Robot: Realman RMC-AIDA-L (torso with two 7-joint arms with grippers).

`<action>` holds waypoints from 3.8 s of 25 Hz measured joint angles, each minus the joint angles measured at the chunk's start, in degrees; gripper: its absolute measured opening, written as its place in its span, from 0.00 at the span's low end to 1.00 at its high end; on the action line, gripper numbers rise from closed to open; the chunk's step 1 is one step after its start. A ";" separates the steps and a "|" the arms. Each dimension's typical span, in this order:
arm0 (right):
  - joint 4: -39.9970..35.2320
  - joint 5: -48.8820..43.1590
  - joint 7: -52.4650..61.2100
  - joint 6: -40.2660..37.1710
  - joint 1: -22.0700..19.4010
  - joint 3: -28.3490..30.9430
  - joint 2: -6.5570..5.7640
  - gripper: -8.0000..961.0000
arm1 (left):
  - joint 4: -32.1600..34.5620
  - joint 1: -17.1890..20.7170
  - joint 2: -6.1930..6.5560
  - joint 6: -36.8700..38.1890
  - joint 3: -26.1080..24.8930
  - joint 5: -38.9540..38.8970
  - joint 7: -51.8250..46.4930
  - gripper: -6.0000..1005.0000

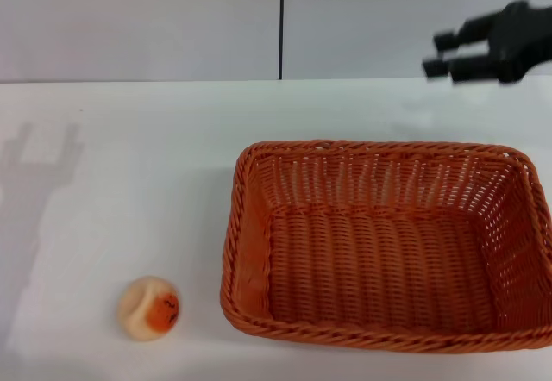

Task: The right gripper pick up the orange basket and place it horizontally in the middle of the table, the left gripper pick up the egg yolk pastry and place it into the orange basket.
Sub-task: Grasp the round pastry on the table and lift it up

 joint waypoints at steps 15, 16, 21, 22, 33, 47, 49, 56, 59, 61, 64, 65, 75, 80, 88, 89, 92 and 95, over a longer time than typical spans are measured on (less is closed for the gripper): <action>19.53 55.84 -29.72 2.40 -21.84 12.47 3.99 0.48 | -0.84 0.09 0.30 -1.09 0.13 0.01 0.01 0.77; 22.94 58.32 -31.45 2.00 -23.58 12.58 4.15 0.48 | -1.73 0.07 0.32 -1.30 1.22 0.03 0.00 0.77; 29.03 62.70 -35.41 1.03 -27.11 12.95 4.83 0.48 | -6.61 0.45 0.52 -2.57 7.93 0.12 -0.86 0.75; 29.03 62.70 -35.41 1.03 -27.11 12.95 4.83 0.48 | -6.61 0.45 0.52 -2.57 7.93 0.12 -0.86 0.75; 34.44 63.46 -36.48 -1.13 -29.63 17.10 5.55 0.48 | -25.20 5.30 8.25 -1.61 29.67 3.76 -15.53 0.72; 34.91 63.53 -36.70 0.39 -27.79 17.87 5.17 0.48 | -29.12 6.47 13.04 -7.35 31.37 31.45 -23.65 0.67; 34.92 63.50 -36.50 0.76 -27.34 17.87 5.16 0.48 | -29.79 6.81 12.27 -6.69 31.19 33.39 -23.23 0.67; 35.31 63.21 -36.33 1.31 -26.46 17.88 5.16 0.48 | -30.32 7.95 10.72 -3.07 30.22 36.39 -22.39 0.65; 35.89 63.27 -36.32 1.33 -26.46 17.89 5.12 0.48 | -30.46 8.37 10.27 -1.34 30.22 36.83 -21.35 0.64; 36.45 63.37 -36.30 1.33 -26.57 17.89 4.90 0.48 | -30.50 8.55 9.86 0.84 30.23 37.70 -20.45 0.64; 36.50 63.39 -36.29 1.33 -26.68 17.89 4.85 0.48 | -30.51 8.60 9.50 2.05 30.25 38.46 -20.33 0.64; 36.50 63.40 -36.29 1.33 -26.70 17.88 4.85 0.48 | -30.51 8.63 9.30 2.90 30.33 38.87 -20.32 0.64; 37.16 63.44 -36.27 1.32 -26.58 17.86 4.81 0.48 | -30.39 8.55 7.81 7.20 30.40 42.08 -20.30 0.64; 37.21 63.49 -36.38 1.34 -26.37 17.86 4.80 0.48 | -30.15 8.31 7.73 7.72 30.47 42.15 -20.30 0.63; 37.20 63.53 -36.41 1.88 -26.20 17.87 4.74 0.48 | -30.07 7.91 7.48 8.88 30.74 42.19 -20.41 0.61; 37.20 63.53 -36.44 1.89 -26.19 17.87 4.74 0.48 | -30.34 7.95 7.24 8.91 30.34 42.17 -20.37 0.61; 37.19 63.53 -36.51 1.90 -26.19 17.87 4.74 0.48 | -30.40 8.03 7.15 8.80 29.24 41.96 -20.22 0.43; 37.20 63.53 -36.59 1.90 -26.19 17.87 4.73 0.48 | -30.42 7.93 7.10 8.63 28.59 42.01 -20.21 0.27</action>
